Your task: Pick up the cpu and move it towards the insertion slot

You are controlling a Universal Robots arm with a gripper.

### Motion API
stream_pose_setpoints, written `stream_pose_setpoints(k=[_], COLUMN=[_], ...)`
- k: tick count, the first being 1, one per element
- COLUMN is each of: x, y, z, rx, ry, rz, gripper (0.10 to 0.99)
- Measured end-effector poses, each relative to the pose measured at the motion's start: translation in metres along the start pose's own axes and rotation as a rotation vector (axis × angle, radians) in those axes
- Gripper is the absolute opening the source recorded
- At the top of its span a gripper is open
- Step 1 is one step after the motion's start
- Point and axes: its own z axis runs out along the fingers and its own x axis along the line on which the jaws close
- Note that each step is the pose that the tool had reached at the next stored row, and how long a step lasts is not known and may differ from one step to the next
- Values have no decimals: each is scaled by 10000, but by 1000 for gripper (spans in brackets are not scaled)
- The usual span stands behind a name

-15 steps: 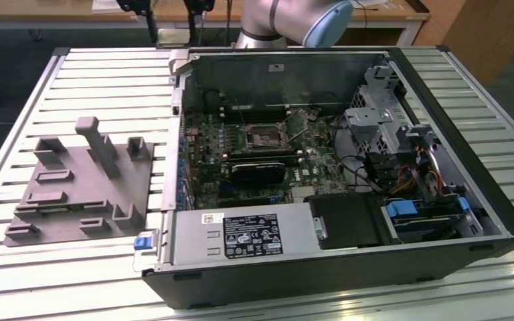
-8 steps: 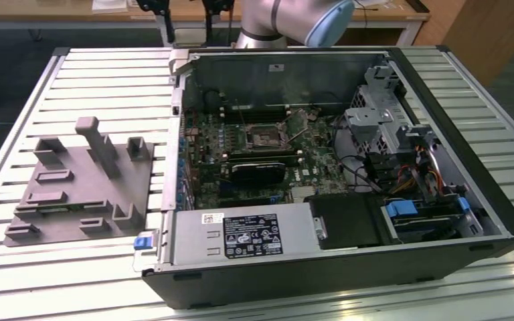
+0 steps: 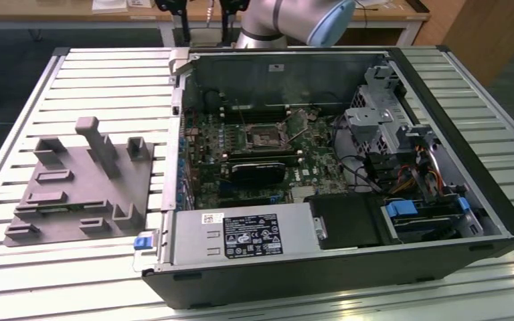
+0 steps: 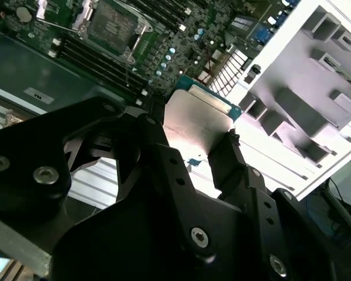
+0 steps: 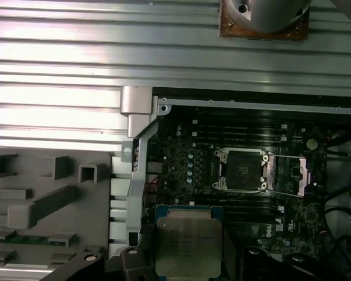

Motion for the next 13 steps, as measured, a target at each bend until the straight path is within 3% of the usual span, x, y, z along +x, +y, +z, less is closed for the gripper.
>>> stream_pose_setpoints(k=[13], x=[-376], y=[-10], z=[-4], rx=[2], ry=[-67], rz=[-1], gripper=[545])
